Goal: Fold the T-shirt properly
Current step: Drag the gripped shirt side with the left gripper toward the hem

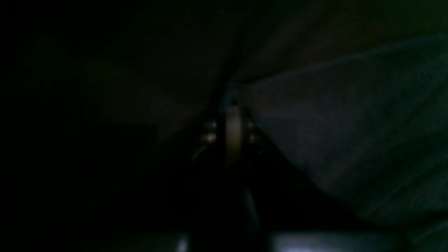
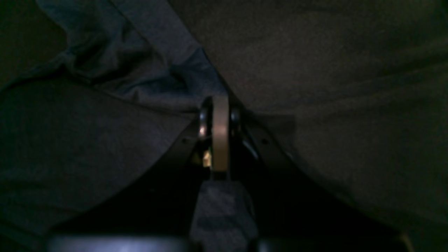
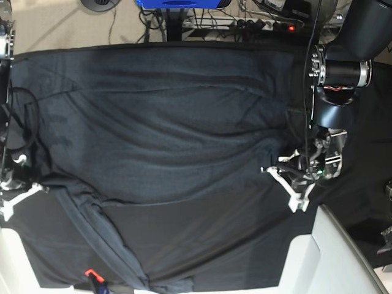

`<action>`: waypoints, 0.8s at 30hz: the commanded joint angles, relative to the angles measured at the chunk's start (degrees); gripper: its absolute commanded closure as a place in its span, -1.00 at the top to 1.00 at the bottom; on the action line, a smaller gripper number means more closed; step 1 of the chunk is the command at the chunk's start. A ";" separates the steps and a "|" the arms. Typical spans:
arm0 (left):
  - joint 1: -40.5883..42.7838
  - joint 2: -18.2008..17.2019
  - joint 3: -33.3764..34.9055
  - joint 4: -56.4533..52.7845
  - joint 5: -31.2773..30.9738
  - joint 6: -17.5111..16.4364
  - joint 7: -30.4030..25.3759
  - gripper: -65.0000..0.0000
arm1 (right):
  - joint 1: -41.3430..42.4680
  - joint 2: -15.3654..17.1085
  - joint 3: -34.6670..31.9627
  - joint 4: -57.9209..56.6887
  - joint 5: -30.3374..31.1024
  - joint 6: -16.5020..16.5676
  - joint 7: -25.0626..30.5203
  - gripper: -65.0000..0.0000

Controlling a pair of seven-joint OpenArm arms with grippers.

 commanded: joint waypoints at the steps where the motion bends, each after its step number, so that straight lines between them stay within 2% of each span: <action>1: -1.58 -0.33 -0.25 0.85 -0.53 -0.29 -0.70 -1.00 | 1.45 1.14 0.34 0.99 0.17 0.07 1.19 -0.98; 11: -5.53 -0.68 -0.16 5.42 -0.71 -0.29 -0.17 -1.00 | 1.80 1.58 0.34 0.46 0.17 0.07 3.30 -0.98; 15: -5.88 -0.68 -0.16 9.29 -0.71 -0.38 3.96 -1.00 | 2.50 2.28 0.26 0.46 0.17 0.07 3.65 -0.98; 18: -5.27 -0.68 -0.07 13.16 -0.71 -0.38 4.40 -1.00 | 2.77 2.54 0.26 0.46 0.17 0.07 4.80 -0.98; 24: -3.95 -0.68 -0.07 15.88 -0.71 -0.38 5.37 -1.00 | 2.85 5.01 0.17 0.37 -0.89 0.07 7.78 -0.98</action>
